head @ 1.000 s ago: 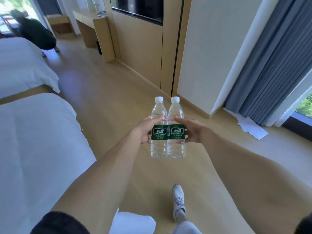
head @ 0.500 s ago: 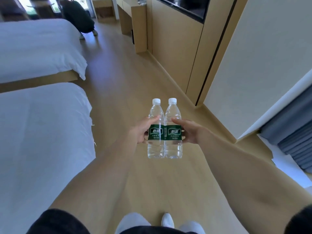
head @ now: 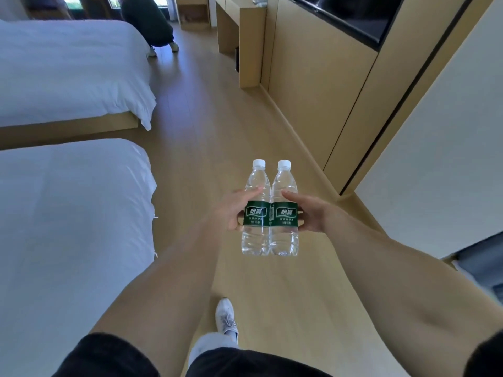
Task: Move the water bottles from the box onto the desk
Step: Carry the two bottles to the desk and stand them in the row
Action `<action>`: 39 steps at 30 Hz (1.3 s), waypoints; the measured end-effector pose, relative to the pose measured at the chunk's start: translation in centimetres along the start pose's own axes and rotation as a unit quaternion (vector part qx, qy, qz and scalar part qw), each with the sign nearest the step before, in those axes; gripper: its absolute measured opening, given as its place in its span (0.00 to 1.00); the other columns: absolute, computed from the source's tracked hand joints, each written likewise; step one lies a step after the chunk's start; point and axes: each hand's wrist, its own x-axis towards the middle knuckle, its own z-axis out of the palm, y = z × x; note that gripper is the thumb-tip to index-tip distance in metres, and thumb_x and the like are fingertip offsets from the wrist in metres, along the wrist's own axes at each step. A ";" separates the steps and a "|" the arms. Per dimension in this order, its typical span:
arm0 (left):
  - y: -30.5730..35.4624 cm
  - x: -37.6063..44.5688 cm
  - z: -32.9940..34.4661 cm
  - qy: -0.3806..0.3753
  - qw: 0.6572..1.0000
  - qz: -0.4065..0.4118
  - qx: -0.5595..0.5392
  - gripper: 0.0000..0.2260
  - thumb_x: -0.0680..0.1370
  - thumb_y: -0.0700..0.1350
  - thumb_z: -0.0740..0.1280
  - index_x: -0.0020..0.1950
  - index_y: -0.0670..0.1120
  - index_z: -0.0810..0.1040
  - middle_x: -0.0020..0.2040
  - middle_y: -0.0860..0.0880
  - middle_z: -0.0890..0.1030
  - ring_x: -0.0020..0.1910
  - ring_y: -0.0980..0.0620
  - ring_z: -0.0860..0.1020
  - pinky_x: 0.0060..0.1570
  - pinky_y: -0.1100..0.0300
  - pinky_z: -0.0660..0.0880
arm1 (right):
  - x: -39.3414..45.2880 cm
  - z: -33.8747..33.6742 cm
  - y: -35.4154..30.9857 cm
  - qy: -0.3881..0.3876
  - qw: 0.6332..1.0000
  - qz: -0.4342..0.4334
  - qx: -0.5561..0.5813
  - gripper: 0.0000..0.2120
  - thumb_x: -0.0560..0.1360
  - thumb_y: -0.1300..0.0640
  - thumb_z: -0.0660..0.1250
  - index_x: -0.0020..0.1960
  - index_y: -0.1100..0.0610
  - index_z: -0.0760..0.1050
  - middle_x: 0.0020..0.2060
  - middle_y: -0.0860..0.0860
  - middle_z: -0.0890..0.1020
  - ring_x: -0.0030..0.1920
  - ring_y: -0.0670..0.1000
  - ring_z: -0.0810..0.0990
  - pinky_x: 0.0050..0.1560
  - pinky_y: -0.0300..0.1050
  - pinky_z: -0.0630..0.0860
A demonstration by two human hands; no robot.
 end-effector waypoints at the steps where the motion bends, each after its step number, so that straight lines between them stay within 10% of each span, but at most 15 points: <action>1: 1.2 1.4 -1.0 0.001 1.000 -0.001 -0.003 0.25 0.73 0.59 0.76 0.62 0.45 0.78 0.51 0.42 0.84 0.58 0.37 0.83 0.58 0.32 0.76 | 1.6 0.5 -1.5 0.001 1.000 0.001 -0.002 0.21 0.75 0.46 0.73 0.62 0.57 0.78 0.55 0.56 0.82 0.58 0.58 0.81 0.59 0.64 0.78; 12: 12.5 13.9 -11.7 0.008 1.000 0.008 -0.014 0.19 0.76 0.55 0.74 0.61 0.45 0.77 0.44 0.45 0.85 0.44 0.42 0.85 0.50 0.36 0.81 | 15.6 6.3 -14.5 -0.020 1.000 0.008 -0.018 0.19 0.76 0.46 0.70 0.61 0.57 0.78 0.48 0.54 0.83 0.50 0.54 0.82 0.46 0.53 0.80; 39: 34.9 46.0 -21.7 0.104 0.991 -0.044 -0.073 0.16 0.79 0.56 0.70 0.61 0.50 0.75 0.60 0.40 0.82 0.58 0.39 0.82 0.54 0.33 0.78 | 49.2 5.7 -42.3 -0.112 0.991 0.048 -0.048 0.18 0.76 0.48 0.72 0.58 0.59 0.76 0.50 0.56 0.83 0.51 0.57 0.82 0.54 0.60 0.80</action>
